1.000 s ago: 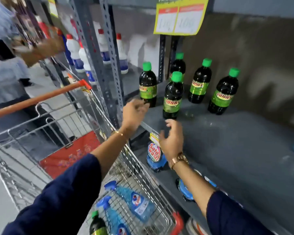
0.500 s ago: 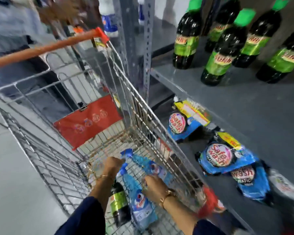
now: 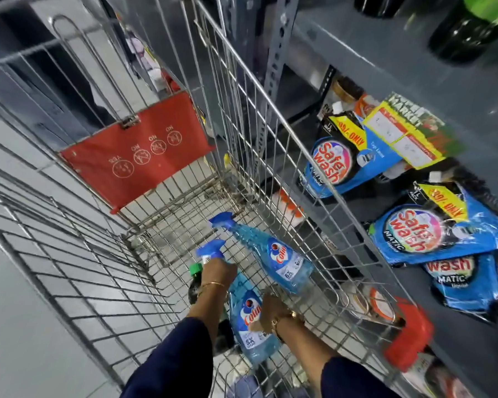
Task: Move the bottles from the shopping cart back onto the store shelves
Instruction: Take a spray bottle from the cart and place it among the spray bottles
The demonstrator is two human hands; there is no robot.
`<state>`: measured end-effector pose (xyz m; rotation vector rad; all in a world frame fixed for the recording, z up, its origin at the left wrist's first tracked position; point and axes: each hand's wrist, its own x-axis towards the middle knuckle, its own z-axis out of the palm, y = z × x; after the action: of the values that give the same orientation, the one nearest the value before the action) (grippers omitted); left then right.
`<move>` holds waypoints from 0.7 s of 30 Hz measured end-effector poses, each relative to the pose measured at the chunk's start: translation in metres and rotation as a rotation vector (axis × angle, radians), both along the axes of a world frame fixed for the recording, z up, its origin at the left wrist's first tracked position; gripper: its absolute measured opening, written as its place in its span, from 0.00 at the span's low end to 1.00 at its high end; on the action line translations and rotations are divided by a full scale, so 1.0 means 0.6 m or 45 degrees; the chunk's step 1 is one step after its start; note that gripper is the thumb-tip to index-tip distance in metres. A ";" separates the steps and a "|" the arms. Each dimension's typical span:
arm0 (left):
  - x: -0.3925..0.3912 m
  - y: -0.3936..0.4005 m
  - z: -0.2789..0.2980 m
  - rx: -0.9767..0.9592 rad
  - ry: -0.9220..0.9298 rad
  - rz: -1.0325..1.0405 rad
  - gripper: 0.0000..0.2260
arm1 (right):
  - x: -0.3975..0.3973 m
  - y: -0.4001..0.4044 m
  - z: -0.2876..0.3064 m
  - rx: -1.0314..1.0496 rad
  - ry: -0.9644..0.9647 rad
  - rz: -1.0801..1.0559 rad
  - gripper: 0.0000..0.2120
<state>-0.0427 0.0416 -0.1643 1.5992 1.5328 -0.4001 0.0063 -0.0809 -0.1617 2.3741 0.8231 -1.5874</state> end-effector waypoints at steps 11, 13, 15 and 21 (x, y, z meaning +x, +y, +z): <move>-0.011 0.026 0.000 -0.134 -0.034 0.064 0.14 | 0.001 0.006 -0.001 -0.009 0.018 -0.022 0.31; -0.013 0.027 0.016 -0.160 -0.030 0.140 0.16 | 0.003 0.004 0.010 0.006 0.013 -0.037 0.30; -0.011 0.031 0.039 -0.127 -0.049 0.157 0.17 | 0.012 0.004 0.029 0.037 0.001 -0.048 0.31; 0.007 0.048 0.151 0.066 -0.215 0.048 0.16 | 0.043 0.023 0.139 0.194 -0.084 0.006 0.34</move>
<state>-0.0385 0.0704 -0.0738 1.5988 1.4529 -0.2001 0.0323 -0.0673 -0.0785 2.5107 0.9680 -1.4855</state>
